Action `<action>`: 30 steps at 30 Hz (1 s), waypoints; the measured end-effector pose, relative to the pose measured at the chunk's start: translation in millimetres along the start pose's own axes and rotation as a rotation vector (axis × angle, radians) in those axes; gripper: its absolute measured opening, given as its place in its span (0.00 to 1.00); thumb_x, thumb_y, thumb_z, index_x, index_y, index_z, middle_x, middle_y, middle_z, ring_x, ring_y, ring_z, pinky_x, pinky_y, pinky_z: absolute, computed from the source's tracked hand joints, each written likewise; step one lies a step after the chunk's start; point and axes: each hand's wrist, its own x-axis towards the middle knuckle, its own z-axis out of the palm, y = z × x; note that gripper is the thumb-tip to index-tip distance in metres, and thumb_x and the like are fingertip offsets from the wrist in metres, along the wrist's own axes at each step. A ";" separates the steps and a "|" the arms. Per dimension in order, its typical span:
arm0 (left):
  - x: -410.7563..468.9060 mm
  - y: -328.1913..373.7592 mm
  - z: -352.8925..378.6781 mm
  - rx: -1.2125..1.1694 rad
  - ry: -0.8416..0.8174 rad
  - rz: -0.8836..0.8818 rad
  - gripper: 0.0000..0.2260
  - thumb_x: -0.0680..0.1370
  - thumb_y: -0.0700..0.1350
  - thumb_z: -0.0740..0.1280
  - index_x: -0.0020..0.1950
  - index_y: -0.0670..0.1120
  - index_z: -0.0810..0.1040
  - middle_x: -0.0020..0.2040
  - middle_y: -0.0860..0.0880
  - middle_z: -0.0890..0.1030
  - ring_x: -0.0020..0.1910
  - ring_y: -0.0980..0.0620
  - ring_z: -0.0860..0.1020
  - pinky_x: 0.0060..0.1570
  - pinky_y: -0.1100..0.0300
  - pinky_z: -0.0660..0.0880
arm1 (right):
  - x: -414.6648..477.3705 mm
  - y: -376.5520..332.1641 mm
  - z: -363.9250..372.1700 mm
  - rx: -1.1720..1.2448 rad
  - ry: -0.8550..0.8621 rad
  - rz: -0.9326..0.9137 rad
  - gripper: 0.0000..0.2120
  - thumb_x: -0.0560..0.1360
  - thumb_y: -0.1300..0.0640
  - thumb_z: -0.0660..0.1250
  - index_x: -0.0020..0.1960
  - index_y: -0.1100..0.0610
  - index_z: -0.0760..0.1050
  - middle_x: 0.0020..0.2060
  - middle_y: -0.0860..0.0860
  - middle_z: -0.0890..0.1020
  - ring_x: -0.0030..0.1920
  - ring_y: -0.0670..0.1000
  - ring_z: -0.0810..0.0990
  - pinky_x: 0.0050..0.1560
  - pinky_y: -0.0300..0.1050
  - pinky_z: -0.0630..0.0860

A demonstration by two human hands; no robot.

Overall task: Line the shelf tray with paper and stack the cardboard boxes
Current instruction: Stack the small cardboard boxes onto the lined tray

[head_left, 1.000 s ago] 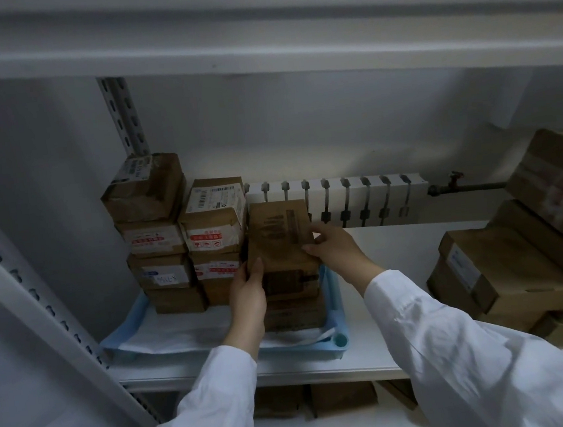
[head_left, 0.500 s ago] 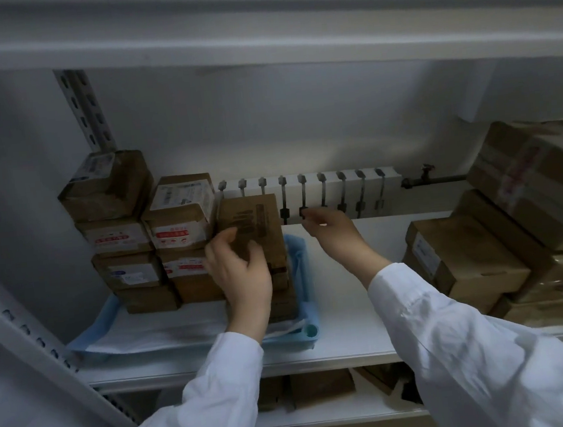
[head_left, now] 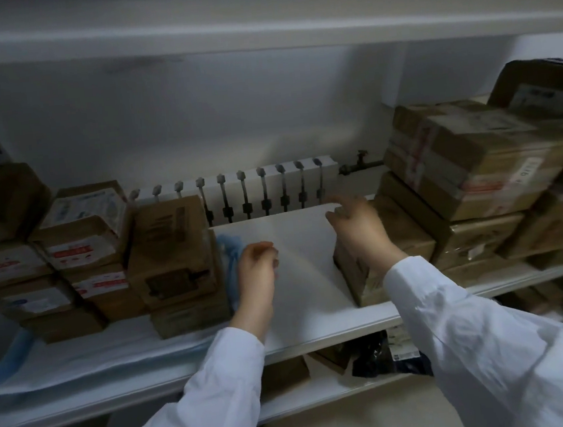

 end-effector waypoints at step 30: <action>-17.4 -34.9 120.8 -0.262 -0.261 -0.439 0.03 0.76 0.40 0.67 0.48 0.44 0.75 0.46 0.43 0.79 0.50 0.45 0.77 0.51 0.51 0.76 | 5.5 91.2 -65.3 0.040 0.036 0.016 0.23 0.75 0.64 0.64 0.69 0.57 0.69 0.67 0.56 0.72 0.69 0.55 0.68 0.66 0.42 0.63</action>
